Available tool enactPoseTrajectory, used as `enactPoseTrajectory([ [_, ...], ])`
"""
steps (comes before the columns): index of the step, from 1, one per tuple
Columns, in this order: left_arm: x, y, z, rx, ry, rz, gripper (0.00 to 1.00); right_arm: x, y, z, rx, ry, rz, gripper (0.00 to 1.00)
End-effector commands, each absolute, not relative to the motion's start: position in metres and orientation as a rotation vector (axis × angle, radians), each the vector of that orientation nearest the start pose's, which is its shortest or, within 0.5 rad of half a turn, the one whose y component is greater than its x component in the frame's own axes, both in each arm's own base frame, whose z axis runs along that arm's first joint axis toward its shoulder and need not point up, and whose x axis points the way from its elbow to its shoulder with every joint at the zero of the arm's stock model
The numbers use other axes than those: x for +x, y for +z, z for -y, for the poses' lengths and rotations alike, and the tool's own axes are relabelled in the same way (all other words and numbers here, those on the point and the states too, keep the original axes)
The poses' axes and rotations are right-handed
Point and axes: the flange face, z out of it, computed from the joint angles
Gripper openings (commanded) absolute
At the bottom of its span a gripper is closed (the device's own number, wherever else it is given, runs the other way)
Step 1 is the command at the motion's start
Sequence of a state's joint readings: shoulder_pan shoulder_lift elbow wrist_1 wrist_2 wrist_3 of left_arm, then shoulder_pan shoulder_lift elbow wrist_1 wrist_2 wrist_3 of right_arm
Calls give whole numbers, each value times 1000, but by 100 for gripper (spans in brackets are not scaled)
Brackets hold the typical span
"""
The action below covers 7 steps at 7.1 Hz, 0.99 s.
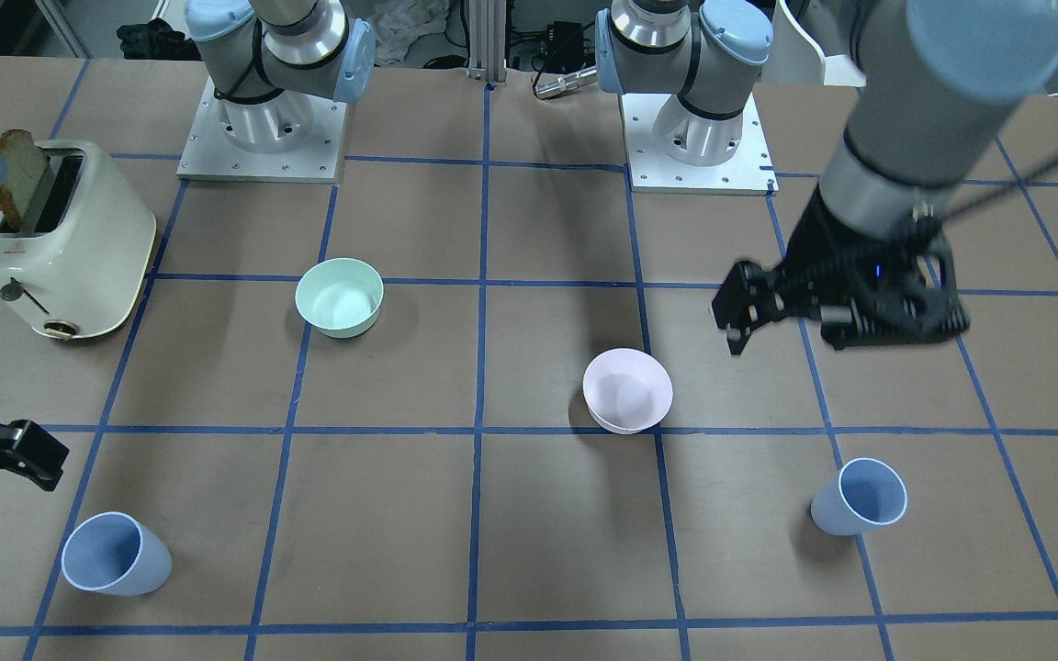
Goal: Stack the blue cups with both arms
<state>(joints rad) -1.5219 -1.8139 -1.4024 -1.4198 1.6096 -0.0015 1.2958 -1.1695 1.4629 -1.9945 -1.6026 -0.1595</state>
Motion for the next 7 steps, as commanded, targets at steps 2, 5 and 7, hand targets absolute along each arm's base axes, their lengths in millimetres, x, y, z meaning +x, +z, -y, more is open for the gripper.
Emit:
enactPoseTrajectory([
  [2,-31,336,678,-173,-46,-3066,100,-59,296,691,148,-216,-3195,100],
  [5,-2,277,693,-203,48,-3002,100,-60,275,695,145,-168,-3188,100],
  [7,2,256,689,-197,111,-2962,72,-60,252,696,138,-101,-3182,100],
])
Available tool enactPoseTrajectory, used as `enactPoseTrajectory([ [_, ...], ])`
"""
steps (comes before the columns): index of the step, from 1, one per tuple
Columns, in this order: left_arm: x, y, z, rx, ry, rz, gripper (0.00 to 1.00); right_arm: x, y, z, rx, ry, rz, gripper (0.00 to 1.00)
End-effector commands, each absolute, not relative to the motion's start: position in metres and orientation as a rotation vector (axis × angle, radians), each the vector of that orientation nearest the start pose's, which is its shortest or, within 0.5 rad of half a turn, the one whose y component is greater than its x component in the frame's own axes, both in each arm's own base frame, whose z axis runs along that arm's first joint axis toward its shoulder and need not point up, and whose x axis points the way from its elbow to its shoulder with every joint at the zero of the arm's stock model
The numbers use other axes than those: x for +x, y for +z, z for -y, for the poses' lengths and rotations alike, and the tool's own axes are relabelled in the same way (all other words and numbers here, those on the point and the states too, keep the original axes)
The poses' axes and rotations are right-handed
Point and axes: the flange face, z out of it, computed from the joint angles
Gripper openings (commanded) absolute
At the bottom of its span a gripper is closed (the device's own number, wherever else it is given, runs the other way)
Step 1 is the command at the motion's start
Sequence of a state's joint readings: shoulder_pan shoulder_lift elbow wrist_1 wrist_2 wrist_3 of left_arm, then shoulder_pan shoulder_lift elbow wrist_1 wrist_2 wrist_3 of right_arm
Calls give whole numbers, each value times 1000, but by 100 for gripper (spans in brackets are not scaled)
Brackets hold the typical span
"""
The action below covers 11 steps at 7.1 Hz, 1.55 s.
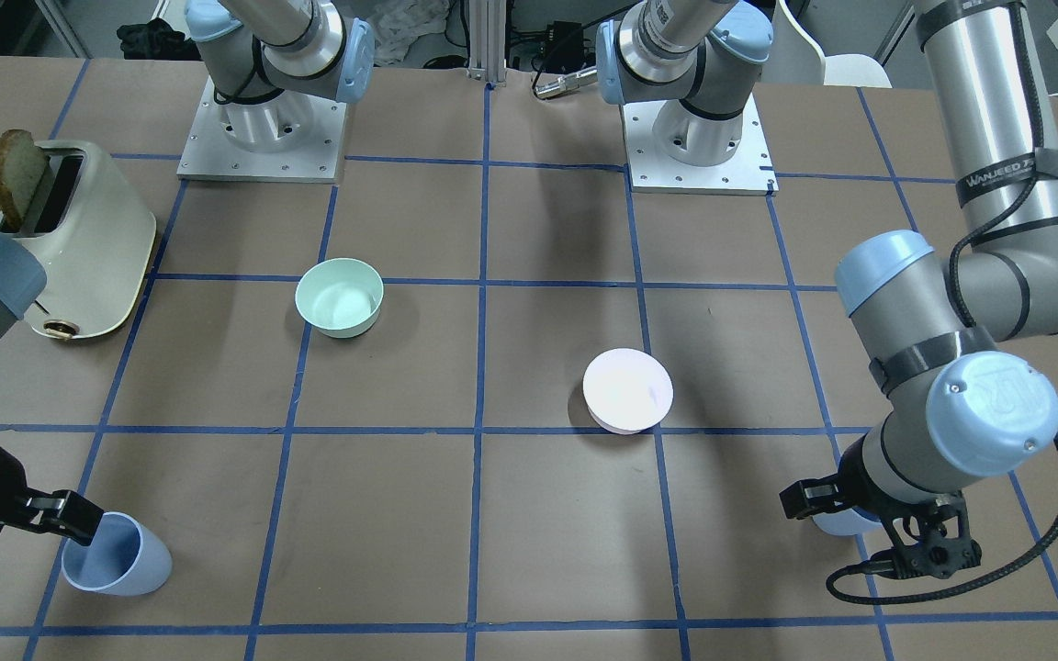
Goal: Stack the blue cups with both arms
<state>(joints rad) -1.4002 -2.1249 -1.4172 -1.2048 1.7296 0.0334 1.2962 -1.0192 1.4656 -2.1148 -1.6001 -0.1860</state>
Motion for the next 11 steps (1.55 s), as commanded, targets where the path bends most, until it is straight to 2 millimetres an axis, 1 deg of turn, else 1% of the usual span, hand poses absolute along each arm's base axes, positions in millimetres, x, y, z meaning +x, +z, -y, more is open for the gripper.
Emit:
enactPoseTrajectory([
  [1,1,246,684,-195,138,-2963,43,-60,248,696,141,-92,-3179,100],
  [2,1,243,682,-196,129,-2963,15,-54,235,701,141,-99,-3107,100],
  [3,0,246,682,-197,117,-2964,0,-52,232,704,141,-108,-3078,93],
  [4,-1,254,682,-201,99,-2967,0,-52,233,704,134,-111,-3079,44],
  [5,-10,269,683,-189,57,-2975,0,-53,233,704,143,-110,-3080,20],
  [6,-28,291,684,-183,-8,-3035,0,-54,237,703,156,-109,-3095,0],
  [7,-60,327,686,-154,-81,-3093,0,-57,237,702,158,-89,-3129,0],
  [8,-114,351,685,-203,-76,-3101,0,-57,249,697,161,-76,-3132,0],
  [9,-188,366,681,-280,-107,-3100,0,-56,267,690,161,-61,-3132,0],
  [10,-267,361,659,-306,-99,-3119,0,-54,278,686,159,-52,-3138,0],
  [11,-322,355,636,-340,-95,-3124,0,-50,295,681,156,-63,-3134,0],
])
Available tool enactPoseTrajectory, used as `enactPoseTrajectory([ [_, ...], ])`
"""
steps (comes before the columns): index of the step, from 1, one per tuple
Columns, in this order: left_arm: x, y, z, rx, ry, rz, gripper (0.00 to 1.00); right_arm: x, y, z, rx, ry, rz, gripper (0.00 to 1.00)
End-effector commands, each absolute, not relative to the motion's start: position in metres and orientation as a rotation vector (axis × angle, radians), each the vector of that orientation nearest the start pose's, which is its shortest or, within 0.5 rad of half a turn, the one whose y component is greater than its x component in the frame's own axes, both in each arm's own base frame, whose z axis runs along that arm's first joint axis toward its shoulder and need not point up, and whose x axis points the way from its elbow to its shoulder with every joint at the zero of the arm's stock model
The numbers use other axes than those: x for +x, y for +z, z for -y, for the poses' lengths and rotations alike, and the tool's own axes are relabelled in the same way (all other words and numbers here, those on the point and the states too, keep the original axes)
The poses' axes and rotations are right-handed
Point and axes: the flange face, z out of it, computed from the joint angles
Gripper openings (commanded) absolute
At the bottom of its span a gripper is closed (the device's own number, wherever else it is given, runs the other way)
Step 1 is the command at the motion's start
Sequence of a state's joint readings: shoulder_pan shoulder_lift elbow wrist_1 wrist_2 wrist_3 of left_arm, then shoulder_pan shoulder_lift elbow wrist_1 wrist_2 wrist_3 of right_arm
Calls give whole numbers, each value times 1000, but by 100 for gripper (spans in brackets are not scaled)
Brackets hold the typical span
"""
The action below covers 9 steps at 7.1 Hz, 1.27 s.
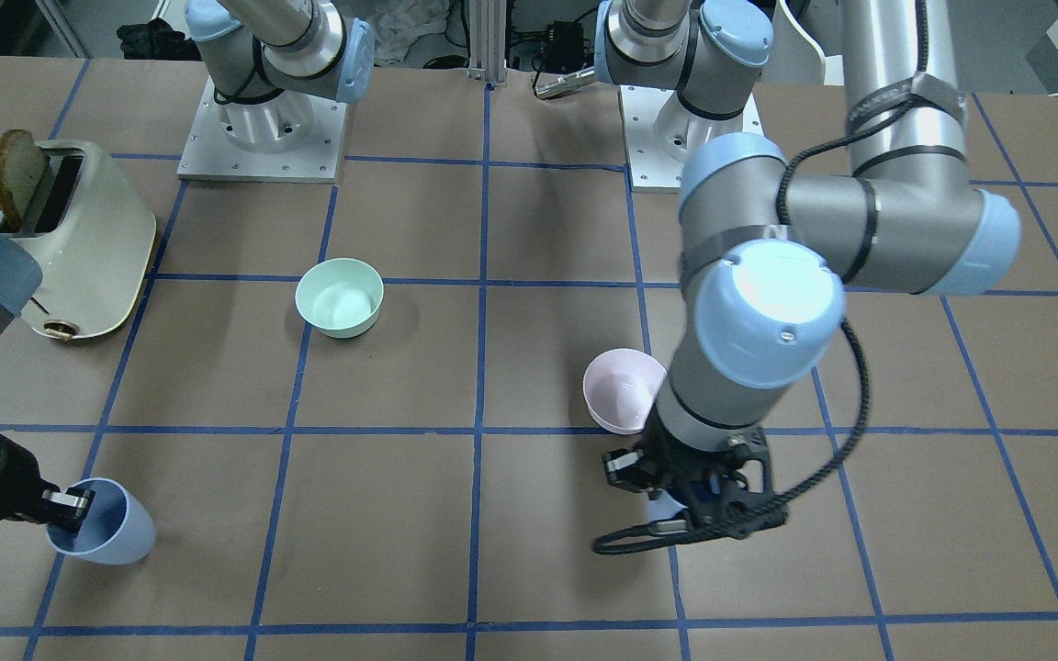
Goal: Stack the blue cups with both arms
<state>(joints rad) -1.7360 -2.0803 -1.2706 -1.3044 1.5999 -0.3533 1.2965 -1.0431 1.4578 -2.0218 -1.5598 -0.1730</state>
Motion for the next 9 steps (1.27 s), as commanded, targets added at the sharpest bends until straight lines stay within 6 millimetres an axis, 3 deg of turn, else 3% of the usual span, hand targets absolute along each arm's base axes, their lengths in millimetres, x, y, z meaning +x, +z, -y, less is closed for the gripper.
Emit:
enactPoseTrajectory([
  [1,-368,339,610,-301,-29,-3149,0,-48,316,672,156,-58,-3134,0],
  [2,-391,312,587,-232,40,-3134,0,-43,328,665,158,-38,-3129,0],
  [3,-395,273,565,-175,140,-3096,0,-42,332,662,170,-30,-3128,0],
  [4,-395,255,564,-176,70,-3130,0,-39,336,658,203,-19,-3122,0],
  [6,-402,247,564,-199,39,-3202,0,-38,337,658,242,-14,-3117,0],
  [7,-401,248,563,-181,31,-3197,98,-37,336,657,239,-12,-3117,0],
  [8,-390,277,568,-197,-18,-3213,100,-23,336,656,218,22,-3116,0],
  [9,-368,322,577,-206,-104,-3232,100,-6,340,654,220,22,-3115,0],
])
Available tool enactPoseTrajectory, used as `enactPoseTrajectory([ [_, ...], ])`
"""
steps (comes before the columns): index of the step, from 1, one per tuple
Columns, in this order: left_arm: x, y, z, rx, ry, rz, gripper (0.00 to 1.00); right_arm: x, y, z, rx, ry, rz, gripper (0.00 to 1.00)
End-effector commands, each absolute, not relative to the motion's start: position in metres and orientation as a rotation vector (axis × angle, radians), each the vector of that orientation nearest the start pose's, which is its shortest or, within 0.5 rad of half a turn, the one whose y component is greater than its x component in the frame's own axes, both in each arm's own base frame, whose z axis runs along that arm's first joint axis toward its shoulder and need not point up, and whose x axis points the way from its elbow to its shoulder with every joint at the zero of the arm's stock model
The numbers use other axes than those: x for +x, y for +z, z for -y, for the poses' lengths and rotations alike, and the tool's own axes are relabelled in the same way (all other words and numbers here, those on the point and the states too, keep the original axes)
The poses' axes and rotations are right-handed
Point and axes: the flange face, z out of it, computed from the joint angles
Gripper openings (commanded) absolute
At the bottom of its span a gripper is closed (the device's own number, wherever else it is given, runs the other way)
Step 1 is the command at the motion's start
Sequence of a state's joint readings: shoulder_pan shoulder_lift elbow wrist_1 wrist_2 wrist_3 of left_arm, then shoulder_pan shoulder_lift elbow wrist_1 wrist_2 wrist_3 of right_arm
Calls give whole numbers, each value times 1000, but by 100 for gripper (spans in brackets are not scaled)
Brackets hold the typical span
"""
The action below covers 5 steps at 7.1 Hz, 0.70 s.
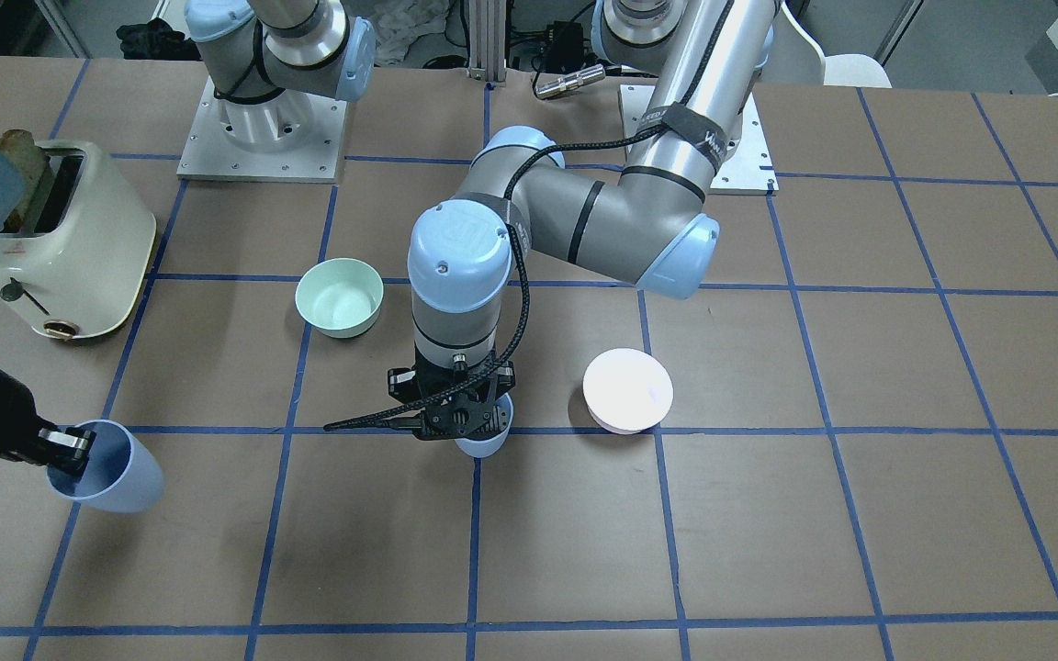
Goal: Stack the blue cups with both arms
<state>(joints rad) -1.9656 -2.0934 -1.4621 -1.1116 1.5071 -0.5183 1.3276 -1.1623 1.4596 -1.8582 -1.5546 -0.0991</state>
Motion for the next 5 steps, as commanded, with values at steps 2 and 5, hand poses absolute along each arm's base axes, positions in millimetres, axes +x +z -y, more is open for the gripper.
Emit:
enactPoseTrajectory([
  [2,-296,412,574,-114,-42,-3213,100,81,384,625,282,19,-3110,0],
  [5,-184,511,528,-109,-121,-3202,98,227,405,570,410,60,-3087,0],
])
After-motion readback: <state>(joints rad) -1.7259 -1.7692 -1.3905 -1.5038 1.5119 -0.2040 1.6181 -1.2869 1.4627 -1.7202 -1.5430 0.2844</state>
